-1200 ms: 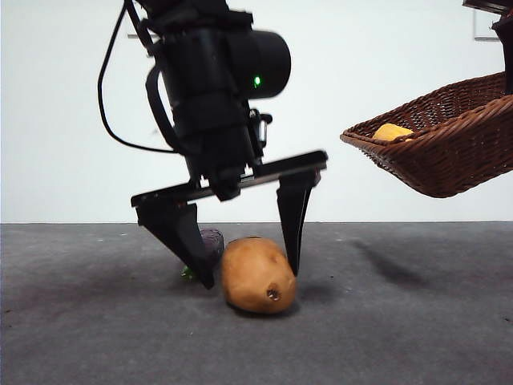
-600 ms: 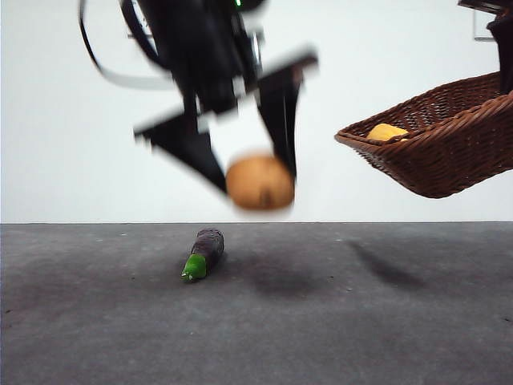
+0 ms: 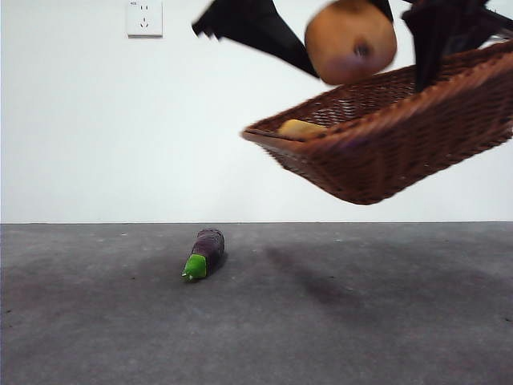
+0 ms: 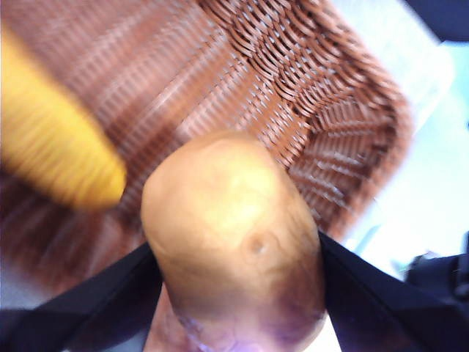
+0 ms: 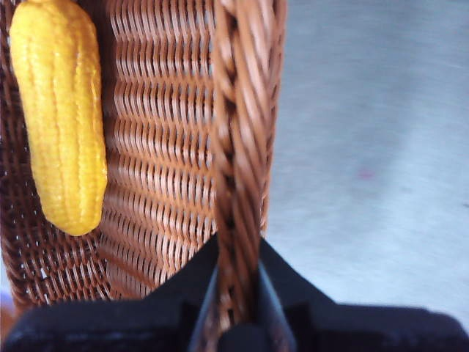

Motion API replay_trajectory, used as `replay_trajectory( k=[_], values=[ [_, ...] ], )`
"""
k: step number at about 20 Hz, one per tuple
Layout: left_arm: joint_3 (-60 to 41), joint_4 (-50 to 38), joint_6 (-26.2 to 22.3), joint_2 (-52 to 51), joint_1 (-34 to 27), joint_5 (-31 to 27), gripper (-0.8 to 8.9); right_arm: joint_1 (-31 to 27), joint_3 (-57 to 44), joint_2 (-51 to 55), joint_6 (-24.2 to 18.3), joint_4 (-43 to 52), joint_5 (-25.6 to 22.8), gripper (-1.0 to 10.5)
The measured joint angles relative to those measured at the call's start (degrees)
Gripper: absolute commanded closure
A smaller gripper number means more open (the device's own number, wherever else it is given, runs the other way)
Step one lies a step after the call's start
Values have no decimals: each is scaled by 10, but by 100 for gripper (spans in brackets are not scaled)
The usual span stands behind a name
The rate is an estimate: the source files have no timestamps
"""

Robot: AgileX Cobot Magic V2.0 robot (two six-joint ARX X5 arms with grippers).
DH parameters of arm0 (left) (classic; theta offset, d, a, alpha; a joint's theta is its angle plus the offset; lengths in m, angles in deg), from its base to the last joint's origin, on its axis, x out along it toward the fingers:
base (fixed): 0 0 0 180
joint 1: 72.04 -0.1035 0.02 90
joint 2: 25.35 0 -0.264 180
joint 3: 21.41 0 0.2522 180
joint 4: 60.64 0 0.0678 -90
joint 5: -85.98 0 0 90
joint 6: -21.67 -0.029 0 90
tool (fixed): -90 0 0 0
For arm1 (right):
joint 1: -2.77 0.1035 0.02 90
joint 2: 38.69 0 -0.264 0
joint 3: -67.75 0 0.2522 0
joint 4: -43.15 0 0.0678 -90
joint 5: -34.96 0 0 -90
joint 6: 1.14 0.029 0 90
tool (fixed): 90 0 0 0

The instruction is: Help me put the vegetables on the table into the basket

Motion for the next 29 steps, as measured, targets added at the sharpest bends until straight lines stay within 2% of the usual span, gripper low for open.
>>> replay_trajectory(
  k=[5,6,9,12,16,17,19,23,27,29],
  values=[
    [0,0,-2,25,0,-7,274,36,0,0,12,0,-3,955],
    [0,0,-2,25,2,-12,242,37,0,0,14,0,-7,955],
    [0,0,-2,25,2,-15,242,37,0,0,16,0,-16,955],
    [0,6,-4,23,2,-17,246,27,0,0,17,0,-49,955],
    [0,49,-38,-15,-4,-117,247,-22,0,0,16,0,-52,955],
    [0,65,-54,-16,-15,-118,247,-37,0,0,15,0,-52,955],
    [0,101,-74,-9,-55,-118,247,-65,0,0,15,0,-52,955],
    [0,84,-83,15,-150,-116,248,-111,0,0,12,0,-54,955],
    [0,42,-84,59,-238,-53,248,-121,0,0,6,0,-54,955],
    [0,11,-85,97,-262,-30,248,-121,0,0,6,0,-54,955]
  ],
)
